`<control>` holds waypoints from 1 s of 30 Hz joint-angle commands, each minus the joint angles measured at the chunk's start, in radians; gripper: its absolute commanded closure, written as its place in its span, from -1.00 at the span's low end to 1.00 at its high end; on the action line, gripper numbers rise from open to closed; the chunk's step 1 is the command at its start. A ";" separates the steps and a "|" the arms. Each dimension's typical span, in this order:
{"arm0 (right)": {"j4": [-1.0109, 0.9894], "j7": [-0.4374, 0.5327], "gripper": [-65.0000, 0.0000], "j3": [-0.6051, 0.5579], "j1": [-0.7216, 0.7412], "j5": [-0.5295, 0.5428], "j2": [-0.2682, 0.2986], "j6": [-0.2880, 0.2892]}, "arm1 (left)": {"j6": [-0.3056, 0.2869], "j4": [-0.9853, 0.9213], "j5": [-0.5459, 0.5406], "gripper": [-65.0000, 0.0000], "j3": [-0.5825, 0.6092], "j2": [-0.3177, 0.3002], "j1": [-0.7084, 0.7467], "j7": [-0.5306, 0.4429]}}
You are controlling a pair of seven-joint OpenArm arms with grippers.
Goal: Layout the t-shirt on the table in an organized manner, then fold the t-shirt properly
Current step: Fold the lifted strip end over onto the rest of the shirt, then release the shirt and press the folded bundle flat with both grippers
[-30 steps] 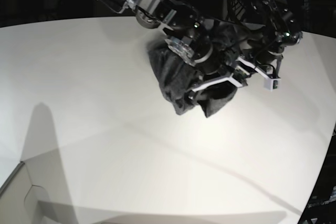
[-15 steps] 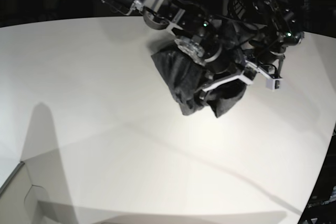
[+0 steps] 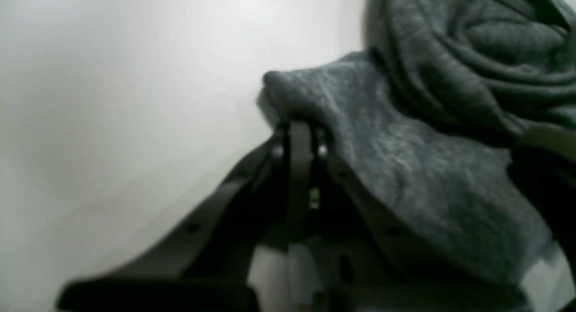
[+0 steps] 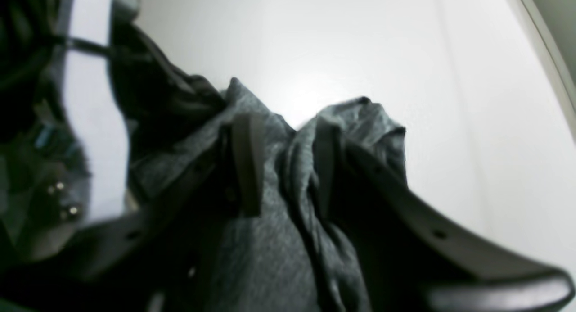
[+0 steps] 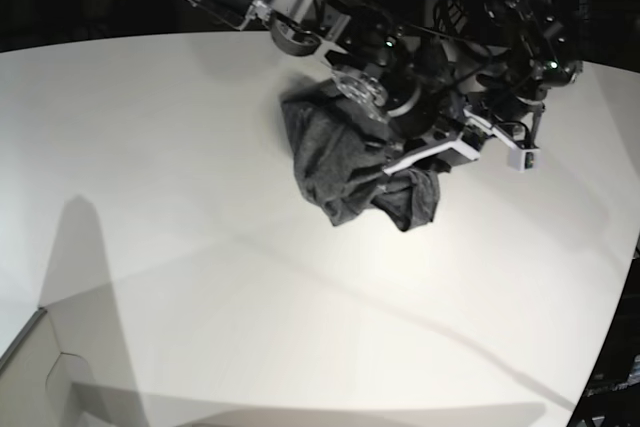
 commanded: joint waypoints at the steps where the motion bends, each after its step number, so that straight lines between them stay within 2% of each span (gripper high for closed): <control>1: 0.048 0.044 0.34 -0.003 0.012 0.020 -0.011 0.010 | 0.003 0.018 -0.017 0.96 0.005 -0.001 -0.011 -0.022; 5: 0.120 0.044 0.30 0.134 0.008 0.020 0.012 0.010 | 0.001 0.018 -0.017 0.96 0.005 -0.001 -0.013 -0.022; 10: 0.197 0.050 -0.09 0.319 -0.015 0.020 0.032 0.013 | -0.001 0.018 -0.017 0.96 0.005 0.001 -0.013 -0.022; 13: 0.224 0.044 -0.23 0.382 -0.014 0.025 0.055 0.015 | -0.002 0.018 -0.018 0.96 0.005 0.001 -0.013 -0.022; 17: 0.213 0.044 -0.23 0.445 -0.025 0.025 0.065 0.024 | -0.002 0.018 -0.018 0.96 0.005 0.001 -0.013 -0.022; 21: 0.212 0.044 -0.23 0.508 -0.068 0.025 0.062 0.081 | -0.004 0.019 -0.018 0.96 0.005 0.001 -0.013 -0.022; 26: 0.210 0.044 -0.24 0.520 -0.107 0.025 0.062 0.119 | -0.004 0.019 -0.018 0.96 0.005 -0.001 -0.013 -0.022; 30: 0.169 0.044 -0.24 0.520 -0.117 0.025 0.062 0.122 | -0.004 0.019 -0.018 0.96 0.005 -0.001 -0.013 -0.022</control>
